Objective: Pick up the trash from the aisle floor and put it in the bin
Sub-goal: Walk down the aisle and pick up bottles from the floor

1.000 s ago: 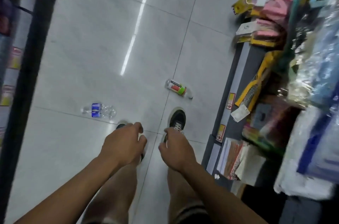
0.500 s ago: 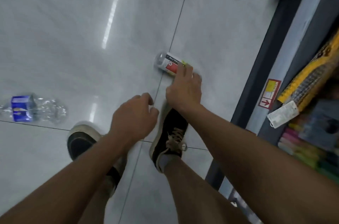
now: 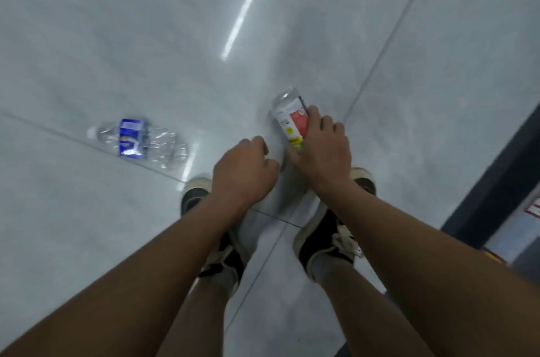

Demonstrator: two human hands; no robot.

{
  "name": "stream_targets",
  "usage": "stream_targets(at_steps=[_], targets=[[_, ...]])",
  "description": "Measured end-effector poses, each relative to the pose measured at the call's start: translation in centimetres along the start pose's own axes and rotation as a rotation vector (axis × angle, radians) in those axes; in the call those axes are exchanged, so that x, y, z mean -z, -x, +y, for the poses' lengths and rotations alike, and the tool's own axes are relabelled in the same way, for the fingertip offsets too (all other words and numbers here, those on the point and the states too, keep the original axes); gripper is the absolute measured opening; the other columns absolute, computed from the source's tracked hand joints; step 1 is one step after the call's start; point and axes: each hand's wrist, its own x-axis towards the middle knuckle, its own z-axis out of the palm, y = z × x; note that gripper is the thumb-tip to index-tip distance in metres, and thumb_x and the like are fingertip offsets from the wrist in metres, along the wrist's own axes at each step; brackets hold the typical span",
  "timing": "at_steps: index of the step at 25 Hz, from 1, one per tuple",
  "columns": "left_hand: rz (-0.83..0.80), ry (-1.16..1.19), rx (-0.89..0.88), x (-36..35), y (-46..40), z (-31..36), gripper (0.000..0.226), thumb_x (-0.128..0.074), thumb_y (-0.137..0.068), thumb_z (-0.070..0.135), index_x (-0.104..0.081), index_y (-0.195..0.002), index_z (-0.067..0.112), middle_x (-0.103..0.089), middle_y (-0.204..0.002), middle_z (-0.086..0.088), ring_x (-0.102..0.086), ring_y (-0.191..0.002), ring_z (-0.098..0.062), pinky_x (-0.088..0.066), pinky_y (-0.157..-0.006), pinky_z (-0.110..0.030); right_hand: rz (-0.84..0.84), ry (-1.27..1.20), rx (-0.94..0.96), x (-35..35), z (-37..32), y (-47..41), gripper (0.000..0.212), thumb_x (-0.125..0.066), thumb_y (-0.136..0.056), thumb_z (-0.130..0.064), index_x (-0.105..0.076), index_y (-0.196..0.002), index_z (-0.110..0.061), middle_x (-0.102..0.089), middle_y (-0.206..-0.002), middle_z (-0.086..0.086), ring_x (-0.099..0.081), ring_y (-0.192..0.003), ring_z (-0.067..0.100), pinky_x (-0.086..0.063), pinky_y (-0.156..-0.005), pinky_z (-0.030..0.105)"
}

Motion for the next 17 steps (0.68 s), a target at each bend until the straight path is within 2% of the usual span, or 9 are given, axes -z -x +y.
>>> stream_targets(at_steps=[4,6,8,9,11,12,14,16,17], targets=[[0.109,0.033,0.105,1.6,0.6,-4.7,0.038,-0.056,-0.086,0.027,-0.057,-0.123,0.017,-0.055,-0.122,-0.007,-0.056,-0.108,-0.027,-0.049,-0.082,-0.039,-0.111,-0.263,-0.03,0.0,-5.8,2.6,0.087,-0.073,-0.08,-0.042,-0.026,-0.151,-0.021,-0.044,-0.121,0.012,-0.06,-0.093,0.035,-0.055,-0.075,0.045],[0.204,-0.043,0.15,2.1,-0.3,-7.7,0.056,-0.062,-0.078,0.021,-0.051,-0.132,0.015,-0.049,-0.13,-0.009,-0.047,-0.119,-0.029,-0.047,-0.088,-0.043,-0.139,-0.288,-0.021,-0.8,-7.8,3.4,0.085,-0.072,-0.082,-0.044,-0.026,-0.15,-0.024,-0.04,-0.12,0.009,-0.061,-0.084,0.034,-0.054,-0.071,0.042],[0.225,-0.224,0.19,2.6,-2.0,-11.6,0.083,-0.073,-0.068,0.021,-0.038,-0.143,0.016,-0.037,-0.146,-0.012,-0.033,-0.137,-0.034,-0.041,-0.104,-0.049,-0.15,-0.285,0.016,-2.0,-9.2,3.6,0.085,-0.072,-0.082,-0.046,-0.026,-0.151,-0.025,-0.039,-0.121,0.008,-0.059,-0.081,0.029,-0.053,-0.069,0.038],[0.216,-0.354,0.197,2.7,-3.1,-13.9,0.096,-0.078,-0.064,0.023,-0.03,-0.147,0.018,-0.028,-0.152,-0.013,-0.024,-0.144,-0.036,-0.032,-0.113,-0.053,-0.148,-0.284,0.043,-2.7,-9.7,3.4,0.085,-0.072,-0.083,-0.047,-0.027,-0.151,-0.024,-0.038,-0.122,0.007,-0.057,-0.081,0.027,-0.053,-0.068,0.037],[0.216,-0.608,0.132,2.7,-5.0,-18.4,0.109,-0.081,-0.061,0.023,-0.019,-0.151,0.021,-0.018,-0.156,-0.016,-0.011,-0.149,-0.042,-0.016,-0.12,-0.056,-0.14,-0.287,0.084,-4.0,-10.5,3.1,0.083,-0.071,-0.084,-0.047,-0.028,-0.151,-0.024,-0.038,-0.122,0.005,-0.058,-0.083,0.024,-0.055,-0.069,0.037],[0.215,-0.707,0.077,2.5,-5.7,-20.3,0.11,-0.08,-0.063,0.025,-0.016,-0.152,0.021,-0.018,-0.155,-0.017,-0.012,-0.148,-0.044,-0.013,-0.121,-0.055,-0.135,-0.282,0.096,-4.6,-10.7,2.9,0.082,-0.071,-0.084,-0.048,-0.029,-0.15,-0.023,-0.037,-0.122,0.005,-0.058,-0.084,0.024,-0.056,-0.069,0.038],[0.191,-0.851,-0.017,2.1,-6.4,-22.8,0.107,-0.078,-0.065,0.025,-0.016,-0.153,0.017,-0.027,-0.147,-0.021,-0.027,-0.139,-0.044,-0.016,-0.121,-0.053,-0.132,-0.257,0.108,-5.4,-11.0,2.9,0.08,-0.07,-0.084,-0.048,-0.03,-0.15,-0.024,-0.037,-0.124,0.004,-0.059,-0.087,0.025,-0.056,-0.069,0.039],[0.193,-0.849,-0.091,2.0,-6.2,-23.6,0.091,-0.077,-0.062,0.018,-0.032,-0.141,0.014,-0.042,-0.126,-0.02,-0.047,-0.115,-0.04,-0.027,-0.116,-0.051,-0.155,-0.231,0.095,-5.4,-11.3,3.3,0.079,-0.069,-0.084,-0.049,-0.03,-0.149,-0.025,-0.037,-0.125,0.003,-0.058,-0.088,0.025,-0.054,-0.068,0.037],[0.201,-0.773,-0.101,2.3,-5.7,-23.6,0.081,-0.078,-0.06,0.02,-0.039,-0.13,0.013,-0.045,-0.117,-0.018,-0.051,-0.104,-0.038,-0.034,-0.11,-0.049,-0.174,-0.215,0.089,-5.1,-11.4,3.8,0.078,-0.069,-0.085,-0.049,-0.03,-0.149,-0.026,-0.037,-0.125,0.003,-0.058,-0.088,0.024,-0.054,-0.067,0.037]])
